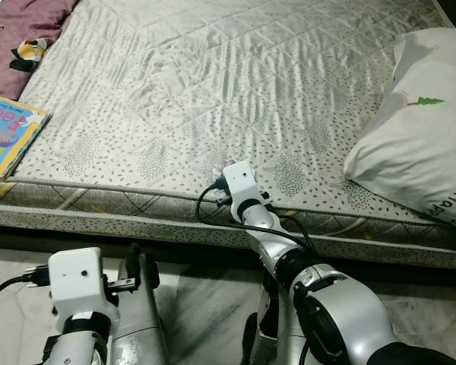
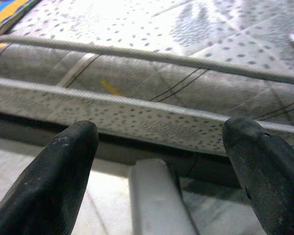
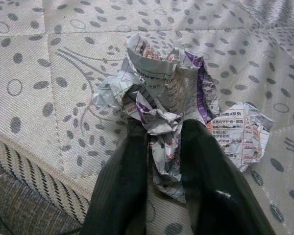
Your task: Clean up the room
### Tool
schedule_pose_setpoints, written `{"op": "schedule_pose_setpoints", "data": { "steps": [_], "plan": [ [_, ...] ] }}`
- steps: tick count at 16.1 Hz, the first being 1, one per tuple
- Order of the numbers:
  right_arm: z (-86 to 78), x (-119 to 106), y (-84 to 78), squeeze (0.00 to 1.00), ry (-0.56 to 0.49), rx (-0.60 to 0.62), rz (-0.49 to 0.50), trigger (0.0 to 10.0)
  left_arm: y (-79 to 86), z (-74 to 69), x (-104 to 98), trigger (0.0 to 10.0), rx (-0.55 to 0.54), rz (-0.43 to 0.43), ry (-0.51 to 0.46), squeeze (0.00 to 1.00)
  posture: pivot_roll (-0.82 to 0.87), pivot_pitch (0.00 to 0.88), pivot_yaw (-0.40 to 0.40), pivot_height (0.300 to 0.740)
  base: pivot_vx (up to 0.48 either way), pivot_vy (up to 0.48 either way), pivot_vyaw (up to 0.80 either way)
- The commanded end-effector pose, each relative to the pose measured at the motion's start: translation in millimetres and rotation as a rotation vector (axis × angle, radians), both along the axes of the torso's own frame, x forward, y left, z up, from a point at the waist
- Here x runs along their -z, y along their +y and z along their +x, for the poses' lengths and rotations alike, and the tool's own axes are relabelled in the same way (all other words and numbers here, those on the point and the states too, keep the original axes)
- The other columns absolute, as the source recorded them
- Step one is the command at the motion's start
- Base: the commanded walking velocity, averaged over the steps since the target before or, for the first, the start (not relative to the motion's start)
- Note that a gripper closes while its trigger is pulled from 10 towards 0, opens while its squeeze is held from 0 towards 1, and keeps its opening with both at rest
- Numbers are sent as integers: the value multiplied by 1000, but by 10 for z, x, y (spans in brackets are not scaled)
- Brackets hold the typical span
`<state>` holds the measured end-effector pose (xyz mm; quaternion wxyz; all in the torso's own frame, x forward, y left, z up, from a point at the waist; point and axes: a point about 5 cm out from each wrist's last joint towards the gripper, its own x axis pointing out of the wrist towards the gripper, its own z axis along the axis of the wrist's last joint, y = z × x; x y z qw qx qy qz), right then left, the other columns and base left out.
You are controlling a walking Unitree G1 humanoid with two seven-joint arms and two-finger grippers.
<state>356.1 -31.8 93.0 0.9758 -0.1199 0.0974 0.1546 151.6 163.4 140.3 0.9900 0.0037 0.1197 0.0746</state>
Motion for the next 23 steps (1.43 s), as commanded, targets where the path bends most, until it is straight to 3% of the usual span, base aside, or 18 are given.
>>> {"op": "schedule_pose_setpoints", "data": {
  "steps": [1, 4, 9, 10, 11, 12, 14, 15, 16, 17, 18, 20, 21, 22, 23],
  "plan": [
    [-29, 69, 3, 0, 47, 5, 2, 0, -30, -7, 10, 10000, 29, -3, 0, 0, 280, 216, -104, 529, 0, 0, 0],
    [-8, 54, -35, 0, 47, 11, 10, 0, -44, 39, 16, 10000, 43, -2, -10, 0, 275, 197, -109, 529, 0, 0, 0],
    [128, -90, -277, 0, 6, 87, 86, 0, -23, 265, 53, 10000, 60, -1, -61, 0, 215, 100, -104, 529, 0, 0, 0],
    [155, -116, -356, 0, -4, 105, 102, 0, -30, 328, 66, 10000, 70, -4, -69, 0, 185, 64, -97, 529, 0, 0, 0],
    [181, -125, -590, 0, -32, 150, 124, 0, -67, 465, 75, 10000, 98, -10, -99, 0, 153, 29, -90, 529, 0, 0, 0],
    [175, -109, -704, 0, -38, 173, 146, 0, -76, 527, 83, 10000, 105, -15, -111, 0, 129, 5, -82, 529, 0, 0, 0],
    [137, -77, -862, 0, -62, 198, 177, 0, -77, 614, 102, 10000, 113, -22, -126, 0, 102, 0, -72, 529, 0, 0, 0],
    [28, -62, -986, 0, -118, 176, 256, 0, -67, 711, 112, 10000, 111, -9, -141, 0, 66, 0, -61, 529, 0, 0, 0],
    [-72, -67, -1051, 0, -151, 163, 277, 1451, -61, 762, 103, 10000, 125, 19, -161, 0, 42, 0, -49, 529, 0, 0, 0],
    [-181, -65, -1126, 0, -172, 170, 277, 9451, -44, 802, 116, 10000, 126, 33, -164, 0, 31, 0, -42, 529, 0, 0, 0],
    [-289, -74, -1181, 0, -177, 174, 312, 10000, -22, 834, 123, 10000, 126, 49, -167, 0, 26, 0, -37, 529, 0, 0, 0],
    [-461, -147, -1301, 0, -215, 193, 320, 10000, 52, 846, 117, 10000, 103, 40, -181, 0, 8, 0, -28, 529, 0, 0, 0],
    [-593, -223, -1407, 0, -281, 179, 220, 10000, 117, 874, 120, 10000, 89, 31, -192, 0, -7, 0, -30, 529, 0, 0, 0],
    [-666, -223, -1456, 0, -284, 197, 212, 10000, 140, 885, 129, 10000, 86, 43, -202, 0, -5, 0, -31, 529, 0, 0, 0],
    [-748, -201, -1476, 0, -251, 214, 264, 10000, 150, 891, 134, 10000, 73, 44, -208, 0, 1, 0, -31, 529, 0, 0, 0]
  ]
}}
